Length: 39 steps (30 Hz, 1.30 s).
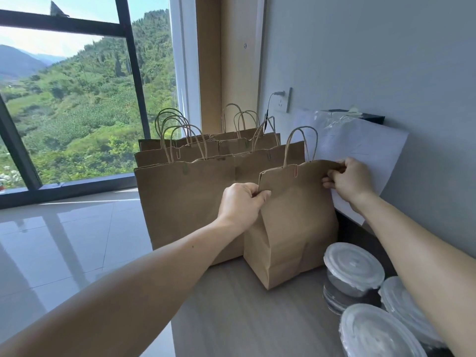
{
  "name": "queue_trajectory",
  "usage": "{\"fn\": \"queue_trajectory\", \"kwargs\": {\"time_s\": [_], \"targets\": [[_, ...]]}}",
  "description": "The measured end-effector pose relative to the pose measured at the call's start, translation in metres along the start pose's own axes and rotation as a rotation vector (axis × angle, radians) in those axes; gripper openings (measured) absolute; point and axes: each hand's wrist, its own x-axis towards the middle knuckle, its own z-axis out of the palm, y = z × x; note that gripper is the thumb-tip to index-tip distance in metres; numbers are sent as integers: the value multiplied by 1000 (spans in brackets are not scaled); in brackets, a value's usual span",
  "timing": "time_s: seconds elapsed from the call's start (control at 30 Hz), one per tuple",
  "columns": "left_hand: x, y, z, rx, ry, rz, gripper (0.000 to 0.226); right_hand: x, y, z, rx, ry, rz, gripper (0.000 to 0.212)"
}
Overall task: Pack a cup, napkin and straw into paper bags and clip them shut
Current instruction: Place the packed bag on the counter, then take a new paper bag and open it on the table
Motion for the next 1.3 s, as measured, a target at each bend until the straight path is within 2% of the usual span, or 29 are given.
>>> {"fn": "queue_trajectory", "kwargs": {"time_s": [0.17,0.3,0.33,0.37,0.47,0.57,0.63,0.83,1.1,1.2,1.3], "targets": [[-5,-7,-1,30,-41,-34,40,-11,-1,-2,-50,14,32,18],[-9,4,-8,111,-63,-2,21,-34,-18,-6,-77,43,45,43],[-11,8,-9,148,-59,27,22,-44,-22,-9,-98,44,48,54],[-15,12,-11,196,-54,65,33,-55,-26,-13,-127,37,47,62],[-28,23,-17,378,-16,230,74,-99,-40,-28,-252,-14,24,66],[-52,41,-23,474,-19,429,73,-151,-52,-44,-401,-48,0,58],[-74,51,-22,512,-109,501,65,-187,-57,-56,-496,-57,19,53],[-145,81,-10,555,-549,521,56,-305,-64,-92,-655,33,155,52],[-267,154,40,533,-838,736,48,-467,-70,-195,-796,186,394,55],[-325,179,66,501,-920,795,61,-530,-65,-236,-789,245,480,53],[-391,200,94,471,-1020,853,62,-597,-54,-275,-776,283,575,51]]}}
